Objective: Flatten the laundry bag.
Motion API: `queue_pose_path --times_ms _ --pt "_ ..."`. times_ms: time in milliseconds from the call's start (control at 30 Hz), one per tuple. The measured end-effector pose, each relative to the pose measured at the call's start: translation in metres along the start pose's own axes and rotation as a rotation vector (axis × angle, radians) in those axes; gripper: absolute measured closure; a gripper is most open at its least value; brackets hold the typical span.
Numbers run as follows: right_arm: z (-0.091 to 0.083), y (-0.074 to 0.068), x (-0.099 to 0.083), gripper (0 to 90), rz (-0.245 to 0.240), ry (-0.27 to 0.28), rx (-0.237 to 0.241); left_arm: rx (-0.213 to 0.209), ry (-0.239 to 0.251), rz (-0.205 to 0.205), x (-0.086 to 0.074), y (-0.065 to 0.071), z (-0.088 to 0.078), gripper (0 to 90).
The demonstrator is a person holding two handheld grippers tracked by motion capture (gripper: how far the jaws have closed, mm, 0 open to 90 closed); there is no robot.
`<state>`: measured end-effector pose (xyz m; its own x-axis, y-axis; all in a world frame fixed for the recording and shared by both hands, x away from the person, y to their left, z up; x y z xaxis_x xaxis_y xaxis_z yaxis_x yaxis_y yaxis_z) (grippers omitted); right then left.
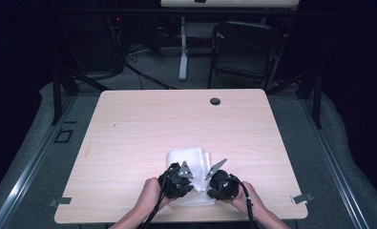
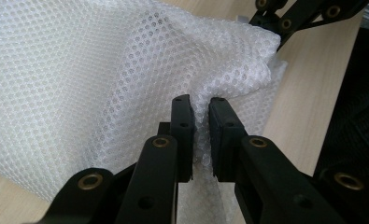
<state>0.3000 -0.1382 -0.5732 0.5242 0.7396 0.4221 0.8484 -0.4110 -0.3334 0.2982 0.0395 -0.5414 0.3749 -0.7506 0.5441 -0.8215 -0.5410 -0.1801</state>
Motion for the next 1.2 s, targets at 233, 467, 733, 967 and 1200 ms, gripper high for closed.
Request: queue_pose_path --times_ms 233,467,733,967,1200 --pt "-0.001 0.000 0.000 90.0 -0.005 -0.017 0.003 0.033 0.008 -0.012 -0.003 -0.007 -0.006 81.4" --pt "-0.002 0.001 0.000 90.0 -0.007 -0.029 -0.004 0.057 0.030 -0.030 -0.007 -0.013 -0.015 81.0" --pt "-0.002 -0.001 0.001 90.0 0.003 -0.050 -0.020 0.077 0.037 -0.031 -0.006 -0.012 -0.016 80.7" --pt "-0.005 0.001 -0.001 90.0 0.012 -0.066 -0.022 0.078 0.041 -0.031 -0.006 -0.010 -0.017 80.7" --pt "-0.005 0.002 -0.001 90.0 0.019 -0.071 -0.019 0.076 0.057 -0.037 -0.008 -0.013 -0.019 80.1"
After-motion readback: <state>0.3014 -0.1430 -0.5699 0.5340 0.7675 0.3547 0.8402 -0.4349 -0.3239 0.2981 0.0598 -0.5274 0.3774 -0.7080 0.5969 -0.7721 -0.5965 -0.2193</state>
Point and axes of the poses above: each handheld gripper's, and its own axes: z roughly forward along the jaws, x roughly out of its top, y roughly to its right, the point moved 2 cm from there along z, roughly forward along the jaws, and after that the axes turned 14 degrees about x, right-handed, at the moved point
